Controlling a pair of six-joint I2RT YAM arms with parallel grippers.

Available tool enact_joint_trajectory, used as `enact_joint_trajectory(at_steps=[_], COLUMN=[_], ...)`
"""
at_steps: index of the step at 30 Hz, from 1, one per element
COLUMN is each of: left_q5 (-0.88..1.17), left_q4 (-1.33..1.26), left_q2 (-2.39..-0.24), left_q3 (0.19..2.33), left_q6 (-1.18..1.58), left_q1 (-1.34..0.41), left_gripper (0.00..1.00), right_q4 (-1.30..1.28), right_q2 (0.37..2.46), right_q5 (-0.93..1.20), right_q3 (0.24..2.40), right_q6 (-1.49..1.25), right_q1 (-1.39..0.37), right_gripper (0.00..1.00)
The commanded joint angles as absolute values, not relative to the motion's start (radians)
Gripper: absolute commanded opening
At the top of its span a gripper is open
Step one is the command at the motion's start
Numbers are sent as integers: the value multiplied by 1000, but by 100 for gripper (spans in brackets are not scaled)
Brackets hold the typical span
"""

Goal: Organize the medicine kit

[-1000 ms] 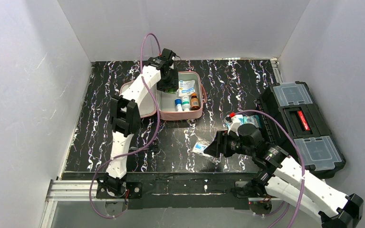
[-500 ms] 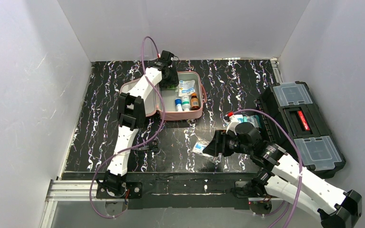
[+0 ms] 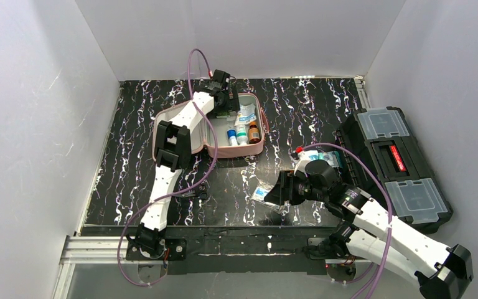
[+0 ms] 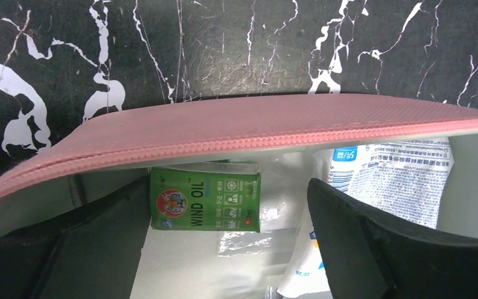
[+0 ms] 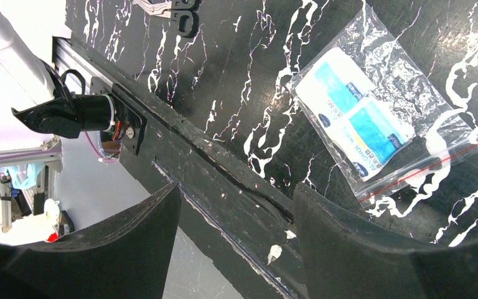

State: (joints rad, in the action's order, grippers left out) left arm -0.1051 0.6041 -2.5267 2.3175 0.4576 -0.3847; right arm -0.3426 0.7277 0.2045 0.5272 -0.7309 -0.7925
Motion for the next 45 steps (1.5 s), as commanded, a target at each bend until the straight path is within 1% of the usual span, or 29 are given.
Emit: enact_joint_trajectory(at_steps=[1, 8, 13, 20, 29, 38, 45], left_q5=[-110, -39, -18, 0, 71, -56, -99], left_q4=[524, 522, 570, 641, 735, 824, 824], left_q2=[-2357, -2227, -2126, -1926, -1599, -1301, -1108], left_q3=[2240, 2223, 2196, 2061, 1747, 1388, 1100], left_q6=[413, 408, 397, 401, 424, 486, 653], left_q1=[-376, -376, -377, -379, -393, -434, -442], left_gripper=[93, 95, 95, 95, 96, 98, 98], right_q4=[-310, -360, -387, -420, -498, -507, -502], right_q2=[720, 694, 678, 657, 650, 689, 718], right_q5=[214, 173, 159, 143, 75, 66, 76], right_q3=[537, 570, 577, 556, 561, 568, 575], right_q6=[-731, -719, -723, -715, -663, -636, -621], right_q1=[-798, -800, -800, -801, -801, -802, -802], right_gripper=[73, 73, 73, 74, 74, 75, 75])
